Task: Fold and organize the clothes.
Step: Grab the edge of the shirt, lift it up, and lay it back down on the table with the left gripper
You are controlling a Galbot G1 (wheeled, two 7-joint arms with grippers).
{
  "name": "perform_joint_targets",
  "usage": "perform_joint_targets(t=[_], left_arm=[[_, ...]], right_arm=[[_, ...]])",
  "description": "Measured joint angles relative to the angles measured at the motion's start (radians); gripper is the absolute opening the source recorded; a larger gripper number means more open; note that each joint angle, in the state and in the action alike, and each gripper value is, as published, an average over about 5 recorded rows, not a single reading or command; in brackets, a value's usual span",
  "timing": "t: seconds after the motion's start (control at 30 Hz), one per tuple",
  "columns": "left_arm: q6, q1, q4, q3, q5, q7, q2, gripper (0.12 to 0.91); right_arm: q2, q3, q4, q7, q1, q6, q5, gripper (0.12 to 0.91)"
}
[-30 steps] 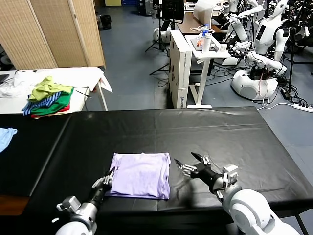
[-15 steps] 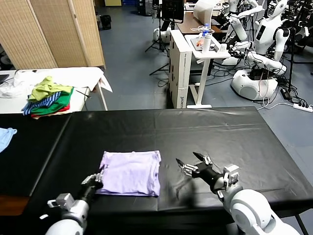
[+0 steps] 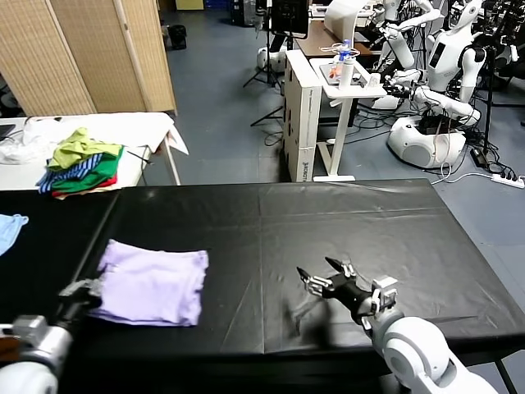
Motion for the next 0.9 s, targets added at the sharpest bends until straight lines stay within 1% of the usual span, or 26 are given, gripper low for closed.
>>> perform_joint_targets(t=[0.1, 0.2, 0.3, 0.37, 0.47, 0.57, 0.63, 0.73, 0.83, 0.9], left_arm=[[0.002, 0.049, -0.019, -0.077, -0.031, -0.011, 0.049, 0.177], [0.02, 0.087, -0.054, -0.132, -0.064, -0.037, 0.064, 0.177], [0.054, 0.095, -0.108, -0.139, -0.08, -0.08, 0.05, 0.177], [0.079, 0.086, -0.157, -0.114, -0.097, -0.114, 0.026, 0.177], [0.114, 0.055, -0.241, -0.026, -0.126, -0.16, -0.03, 0.177], [0.129, 0.013, -0.301, 0.109, -0.113, -0.185, -0.104, 0.177], [0.127, -0.013, -0.314, 0.208, -0.085, -0.19, -0.157, 0.177], [0.118, -0.048, -0.303, 0.343, -0.028, -0.191, -0.233, 0.177], [0.105, -0.077, -0.265, 0.452, 0.035, -0.189, -0.3, 0.177], [0.097, -0.09, -0.231, 0.508, 0.073, -0.187, -0.336, 0.178]], right_arm=[[0.008, -0.007, -0.007, 0.0, 0.003, 0.0, -0.004, 0.907], [0.012, -0.012, -0.01, 0.0, 0.002, 0.001, -0.009, 0.907], [0.011, -0.011, -0.01, 0.0, -0.003, 0.001, -0.013, 0.907], [0.009, -0.008, -0.01, 0.0, -0.007, 0.001, -0.016, 0.907], [0.007, -0.002, -0.006, 0.0, -0.014, 0.001, -0.023, 0.907], [0.006, 0.006, 0.001, 0.001, -0.024, 0.001, -0.031, 0.907], [0.006, 0.012, 0.004, 0.001, -0.033, 0.001, -0.037, 0.907], [0.007, 0.016, 0.007, 0.001, -0.043, 0.0, -0.042, 0.907], [0.008, 0.013, 0.012, 0.001, -0.044, -0.003, -0.041, 0.907], [0.007, 0.01, 0.017, 0.001, -0.041, -0.007, -0.035, 0.907]])
